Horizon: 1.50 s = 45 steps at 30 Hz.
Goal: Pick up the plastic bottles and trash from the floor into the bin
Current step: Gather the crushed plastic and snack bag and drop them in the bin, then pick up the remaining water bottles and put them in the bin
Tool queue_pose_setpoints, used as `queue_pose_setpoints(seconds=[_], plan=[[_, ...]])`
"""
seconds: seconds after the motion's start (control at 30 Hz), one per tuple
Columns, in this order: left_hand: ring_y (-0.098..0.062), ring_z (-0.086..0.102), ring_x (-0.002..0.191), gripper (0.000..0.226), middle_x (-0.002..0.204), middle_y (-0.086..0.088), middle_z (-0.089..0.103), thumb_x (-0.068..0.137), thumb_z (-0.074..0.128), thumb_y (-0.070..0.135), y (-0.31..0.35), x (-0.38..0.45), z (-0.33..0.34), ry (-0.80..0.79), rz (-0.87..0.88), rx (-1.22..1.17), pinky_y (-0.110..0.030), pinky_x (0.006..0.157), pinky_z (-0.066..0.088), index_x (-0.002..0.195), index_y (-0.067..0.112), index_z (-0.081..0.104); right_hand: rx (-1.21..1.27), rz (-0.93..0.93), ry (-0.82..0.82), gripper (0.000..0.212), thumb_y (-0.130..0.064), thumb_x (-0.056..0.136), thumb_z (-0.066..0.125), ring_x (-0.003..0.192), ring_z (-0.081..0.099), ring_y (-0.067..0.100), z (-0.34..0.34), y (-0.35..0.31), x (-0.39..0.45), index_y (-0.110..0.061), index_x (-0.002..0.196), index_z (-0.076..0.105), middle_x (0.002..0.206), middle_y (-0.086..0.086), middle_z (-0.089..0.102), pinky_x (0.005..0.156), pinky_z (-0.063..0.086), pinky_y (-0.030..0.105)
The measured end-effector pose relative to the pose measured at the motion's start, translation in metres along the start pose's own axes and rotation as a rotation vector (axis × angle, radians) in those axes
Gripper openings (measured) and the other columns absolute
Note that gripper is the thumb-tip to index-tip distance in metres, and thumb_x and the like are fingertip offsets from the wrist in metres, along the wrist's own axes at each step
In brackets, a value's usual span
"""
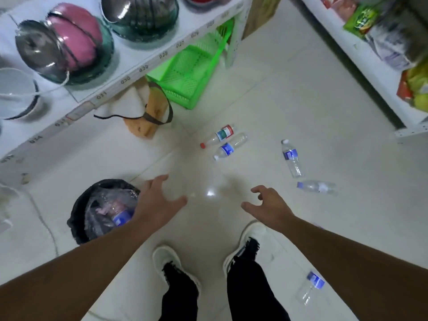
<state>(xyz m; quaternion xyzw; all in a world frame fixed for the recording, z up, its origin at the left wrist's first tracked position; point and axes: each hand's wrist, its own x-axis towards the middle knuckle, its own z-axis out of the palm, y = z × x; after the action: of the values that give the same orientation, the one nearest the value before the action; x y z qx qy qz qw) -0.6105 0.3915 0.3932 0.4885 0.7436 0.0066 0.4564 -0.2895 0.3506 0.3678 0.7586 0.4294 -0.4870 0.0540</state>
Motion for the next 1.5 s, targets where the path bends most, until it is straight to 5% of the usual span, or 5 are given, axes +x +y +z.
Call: queue_pose_setpoints(seconds=[0.47, 0.8, 1.0, 1.17, 1.5], plan=[[-0.035, 0.056, 0.138, 0.093, 0.153, -0.012, 0.05, 0.078, 0.092, 0.048, 0.159, 0.05, 0.128, -0.072, 0.06, 0.272, -0.047, 0.114, 0.046, 0.156, 0.024, 0.05, 0.234, 0.167, 0.095, 0.084, -0.076, 0.066, 0.068, 0.124, 0.061, 0.021, -0.12, 0.169, 0.018, -0.037, 0.139, 0.057, 0.121, -0.004, 0.051, 0.097, 0.05, 0.039], [-0.032, 0.054, 0.138, 0.093, 0.149, -0.009, 0.049, 0.074, 0.086, 0.048, 0.225, 0.122, 0.129, -0.088, 0.068, 0.334, -0.038, 0.106, 0.044, 0.156, 0.025, 0.048, 0.296, 0.191, 0.127, 0.069, -0.058, 0.083, 0.081, 0.125, 0.061, 0.022, -0.16, 0.157, 0.061, -0.029, 0.142, 0.059, 0.133, 0.007, 0.059, 0.108, 0.05, 0.045], [-0.034, 0.055, 0.139, 0.092, 0.149, -0.008, 0.051, 0.075, 0.085, 0.051, 0.235, 0.165, 0.122, -0.167, 0.045, 0.353, -0.047, 0.113, 0.047, 0.155, 0.024, 0.049, 0.336, 0.362, 0.107, 0.073, -0.056, 0.085, 0.083, 0.124, 0.064, 0.024, -0.162, 0.141, 0.089, -0.027, 0.147, 0.057, 0.14, 0.01, 0.062, 0.105, 0.048, 0.04], [-0.031, 0.06, 0.132, 0.093, 0.148, -0.008, 0.054, 0.076, 0.087, 0.053, 0.227, 0.231, 0.14, -0.156, 0.031, 0.339, -0.048, 0.114, 0.048, 0.156, 0.026, 0.048, 0.336, 0.337, 0.081, 0.083, -0.053, 0.086, 0.081, 0.139, 0.057, 0.025, -0.158, 0.139, 0.172, -0.025, 0.158, 0.049, 0.152, 0.01, 0.059, 0.102, 0.042, 0.034], [-0.039, 0.062, 0.132, 0.086, 0.145, -0.014, 0.061, 0.082, 0.091, 0.036, 0.139, 0.456, 0.267, -0.096, 0.062, 0.469, -0.055, 0.111, 0.053, 0.155, 0.021, 0.047, 0.042, 0.31, 0.193, 0.094, -0.05, 0.075, 0.09, 0.124, 0.059, 0.045, -0.114, 0.224, 0.432, -0.017, 0.151, 0.046, 0.135, 0.018, 0.057, 0.103, 0.052, 0.054]])
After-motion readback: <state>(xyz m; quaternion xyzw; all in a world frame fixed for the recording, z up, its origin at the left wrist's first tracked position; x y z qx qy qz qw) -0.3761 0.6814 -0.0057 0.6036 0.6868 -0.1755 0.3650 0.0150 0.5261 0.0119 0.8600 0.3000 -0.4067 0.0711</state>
